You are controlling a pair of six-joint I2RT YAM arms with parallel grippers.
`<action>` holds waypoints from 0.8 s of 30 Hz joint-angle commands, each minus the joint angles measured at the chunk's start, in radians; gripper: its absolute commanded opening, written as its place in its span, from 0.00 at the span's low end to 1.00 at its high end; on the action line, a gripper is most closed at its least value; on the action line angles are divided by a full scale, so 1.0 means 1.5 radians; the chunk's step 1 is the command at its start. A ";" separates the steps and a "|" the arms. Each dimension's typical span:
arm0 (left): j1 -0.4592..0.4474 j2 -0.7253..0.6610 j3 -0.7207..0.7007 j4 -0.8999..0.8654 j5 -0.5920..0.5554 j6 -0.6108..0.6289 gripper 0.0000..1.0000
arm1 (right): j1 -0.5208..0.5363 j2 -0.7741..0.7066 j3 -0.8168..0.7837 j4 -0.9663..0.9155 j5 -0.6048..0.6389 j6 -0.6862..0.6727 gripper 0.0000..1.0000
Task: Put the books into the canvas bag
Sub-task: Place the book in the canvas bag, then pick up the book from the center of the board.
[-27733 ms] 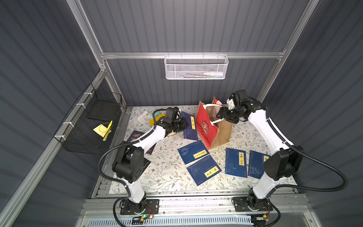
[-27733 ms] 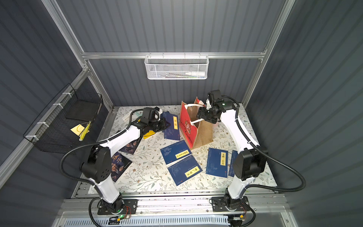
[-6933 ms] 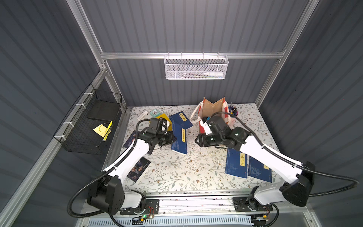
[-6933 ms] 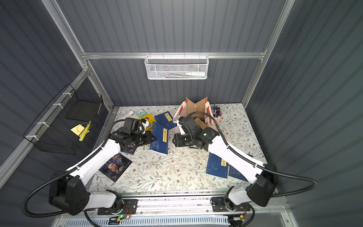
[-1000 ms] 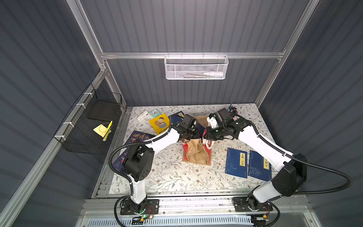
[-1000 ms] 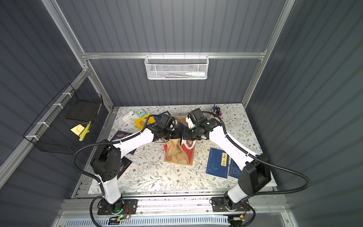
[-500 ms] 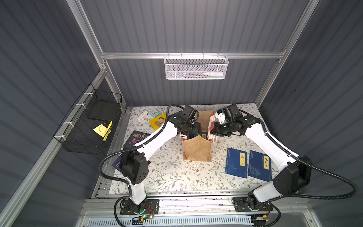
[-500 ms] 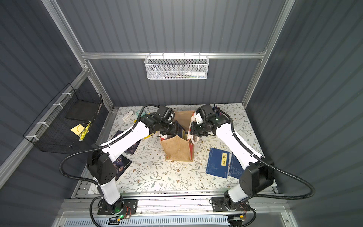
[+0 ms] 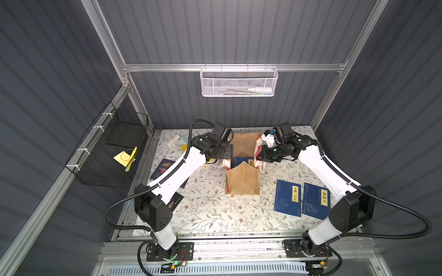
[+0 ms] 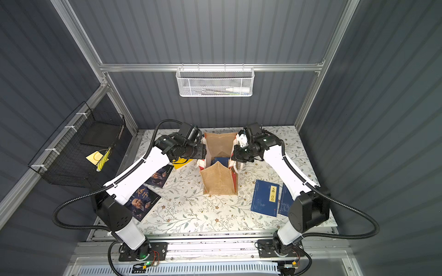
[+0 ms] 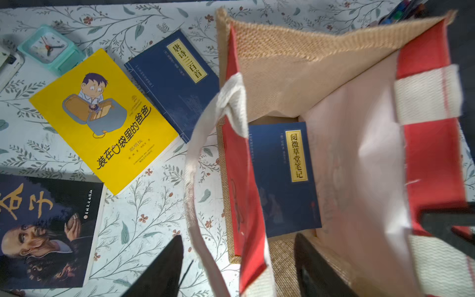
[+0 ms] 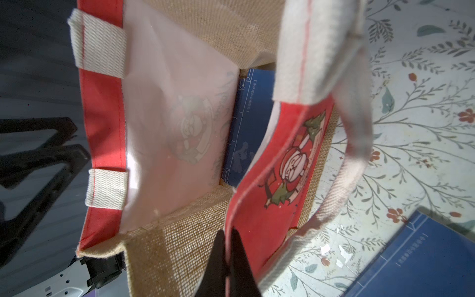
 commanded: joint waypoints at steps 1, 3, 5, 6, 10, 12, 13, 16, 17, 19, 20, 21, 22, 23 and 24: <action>0.006 0.007 -0.001 -0.010 0.005 0.015 0.68 | -0.012 0.009 0.050 -0.015 0.011 -0.022 0.18; 0.006 0.001 0.010 -0.007 0.009 0.026 0.67 | -0.020 0.003 0.059 -0.020 0.008 -0.020 0.33; 0.006 -0.005 0.020 -0.003 0.017 0.040 0.67 | -0.030 -0.008 0.058 -0.020 0.005 -0.014 0.42; 0.006 -0.010 0.025 -0.001 0.017 0.048 0.68 | -0.037 -0.016 0.056 -0.022 0.004 -0.012 0.46; 0.002 -0.024 0.040 0.009 0.033 0.057 0.68 | -0.063 -0.058 0.037 -0.043 0.032 -0.011 0.56; -0.014 -0.028 0.045 0.020 0.041 0.060 0.67 | -0.085 -0.089 0.014 -0.058 0.048 -0.004 0.59; -0.025 -0.028 0.048 0.025 0.042 0.064 0.67 | -0.098 -0.106 -0.001 -0.060 0.071 0.000 0.59; -0.059 -0.022 0.057 0.040 0.050 0.067 0.65 | -0.148 -0.164 -0.066 -0.062 0.085 0.013 0.60; -0.073 -0.020 0.059 0.048 0.050 0.068 0.64 | -0.168 -0.185 -0.093 -0.063 0.086 0.013 0.61; -0.098 -0.015 0.060 0.061 0.041 0.069 0.64 | -0.204 -0.221 -0.137 -0.068 0.093 0.007 0.62; -0.114 -0.012 0.063 0.066 0.030 0.073 0.63 | -0.222 -0.237 -0.160 -0.073 0.099 0.000 0.63; -0.131 -0.007 0.068 0.070 0.019 0.077 0.63 | -0.239 -0.250 -0.184 -0.079 0.104 -0.003 0.63; -0.143 -0.002 0.076 0.072 0.012 0.081 0.63 | -0.255 -0.267 -0.205 -0.082 0.107 -0.007 0.64; -0.158 0.006 0.087 0.072 0.003 0.085 0.63 | -0.273 -0.284 -0.230 -0.084 0.107 -0.011 0.64; -0.176 0.015 0.100 0.071 -0.005 0.089 0.63 | -0.291 -0.296 -0.256 -0.083 0.107 -0.014 0.65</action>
